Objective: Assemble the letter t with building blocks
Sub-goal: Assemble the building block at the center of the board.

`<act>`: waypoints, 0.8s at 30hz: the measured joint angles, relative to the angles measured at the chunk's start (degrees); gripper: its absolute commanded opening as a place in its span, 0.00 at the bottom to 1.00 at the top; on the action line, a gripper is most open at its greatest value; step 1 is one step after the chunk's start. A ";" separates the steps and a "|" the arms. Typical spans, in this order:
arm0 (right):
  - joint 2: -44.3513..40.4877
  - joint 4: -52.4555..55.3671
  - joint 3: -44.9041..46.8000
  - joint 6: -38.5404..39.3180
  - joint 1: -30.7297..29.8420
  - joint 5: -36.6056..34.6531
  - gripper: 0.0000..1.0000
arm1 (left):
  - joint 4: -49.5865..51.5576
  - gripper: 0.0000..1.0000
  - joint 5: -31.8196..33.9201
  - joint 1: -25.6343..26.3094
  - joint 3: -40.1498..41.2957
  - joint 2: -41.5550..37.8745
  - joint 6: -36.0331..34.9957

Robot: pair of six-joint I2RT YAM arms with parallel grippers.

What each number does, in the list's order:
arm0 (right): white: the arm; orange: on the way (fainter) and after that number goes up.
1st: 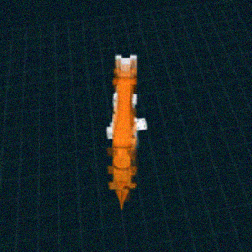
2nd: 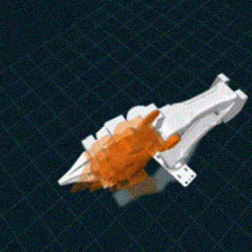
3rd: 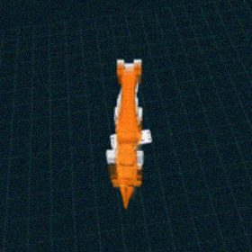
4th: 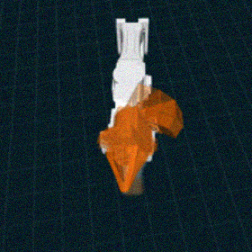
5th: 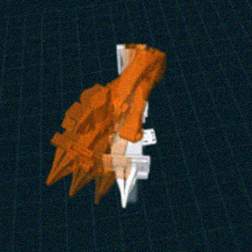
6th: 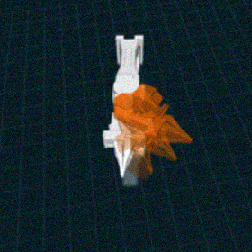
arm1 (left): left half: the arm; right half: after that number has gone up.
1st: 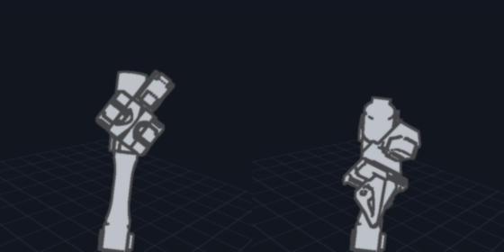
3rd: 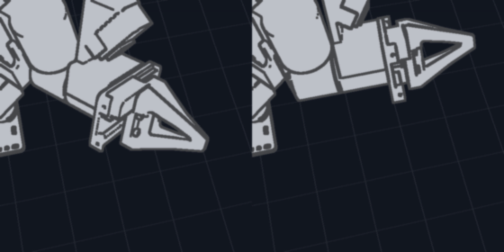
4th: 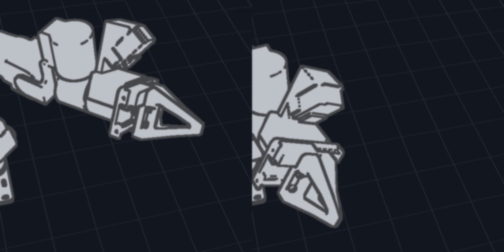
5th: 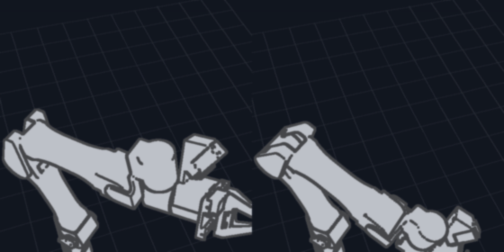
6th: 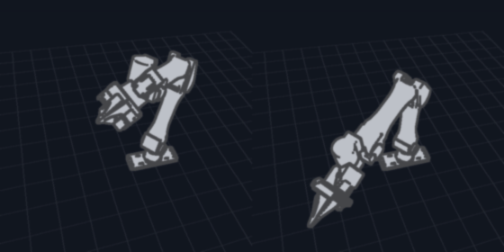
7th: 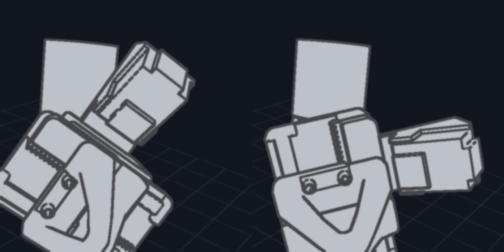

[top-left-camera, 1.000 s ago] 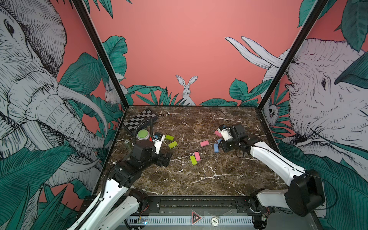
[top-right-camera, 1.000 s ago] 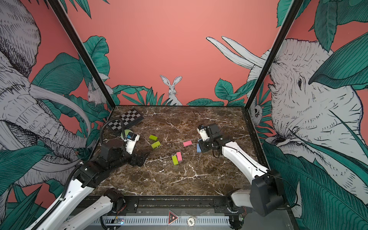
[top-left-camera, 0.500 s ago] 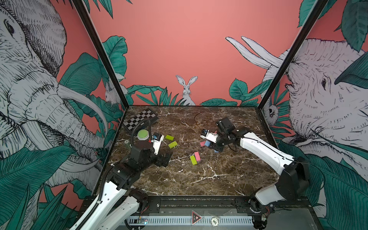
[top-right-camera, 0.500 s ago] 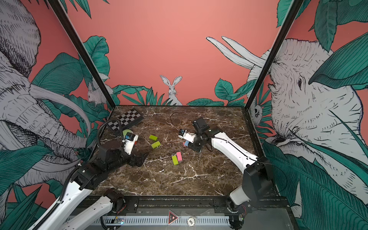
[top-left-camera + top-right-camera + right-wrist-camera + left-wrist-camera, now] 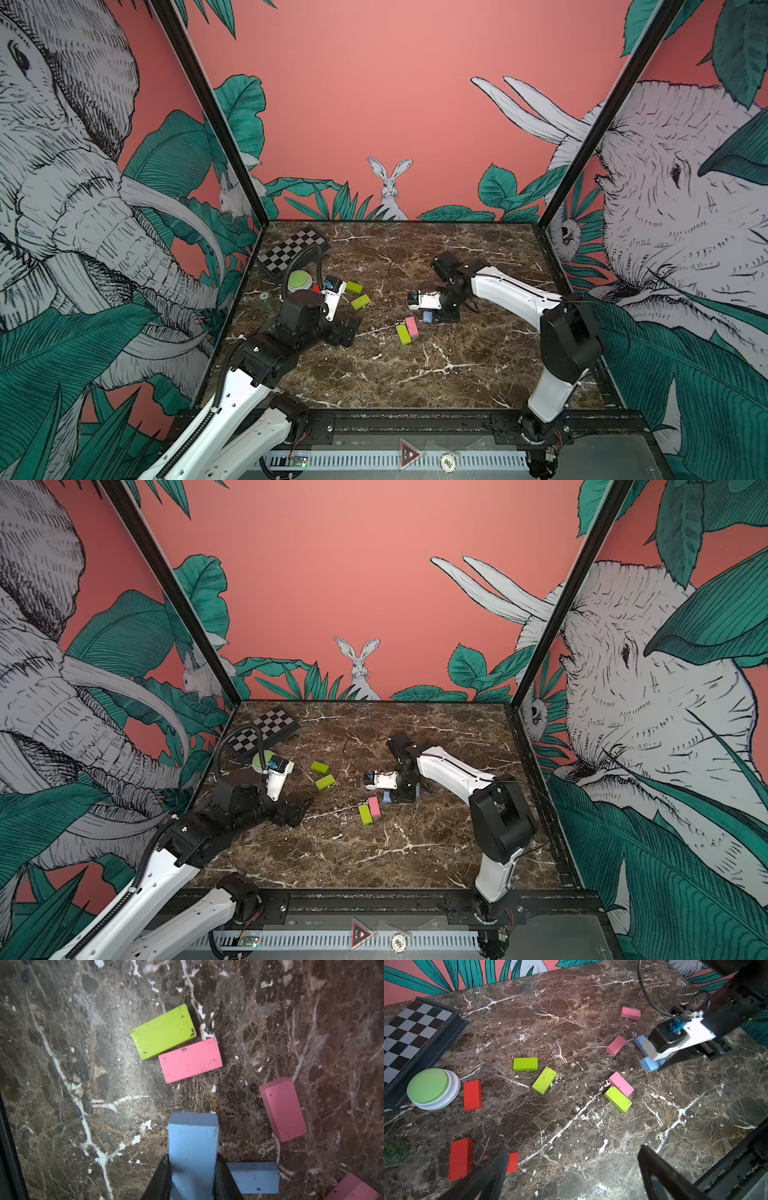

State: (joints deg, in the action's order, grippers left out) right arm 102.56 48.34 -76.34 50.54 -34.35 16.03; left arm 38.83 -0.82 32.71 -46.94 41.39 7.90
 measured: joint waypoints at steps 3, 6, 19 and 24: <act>1.84 0.48 -1.57 1.70 0.28 -0.85 0.04 | 0.17 0.99 0.13 0.00 0.00 -0.09 0.00; 3.82 0.37 -3.45 2.99 0.61 -1.33 0.04 | 0.24 0.99 0.39 0.00 0.00 -0.20 0.00; 7.78 0.31 -5.31 5.64 2.47 -2.97 0.04 | 0.26 0.99 0.50 0.00 0.00 -0.02 0.00; 8.46 -0.11 -5.31 5.86 2.64 -3.65 0.04 | 0.26 0.99 0.52 0.00 0.00 -0.02 -0.02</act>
State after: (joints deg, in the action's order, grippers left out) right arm 111.02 48.23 -81.65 56.40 -31.70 12.38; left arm 39.09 -0.30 32.71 -46.94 41.36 7.88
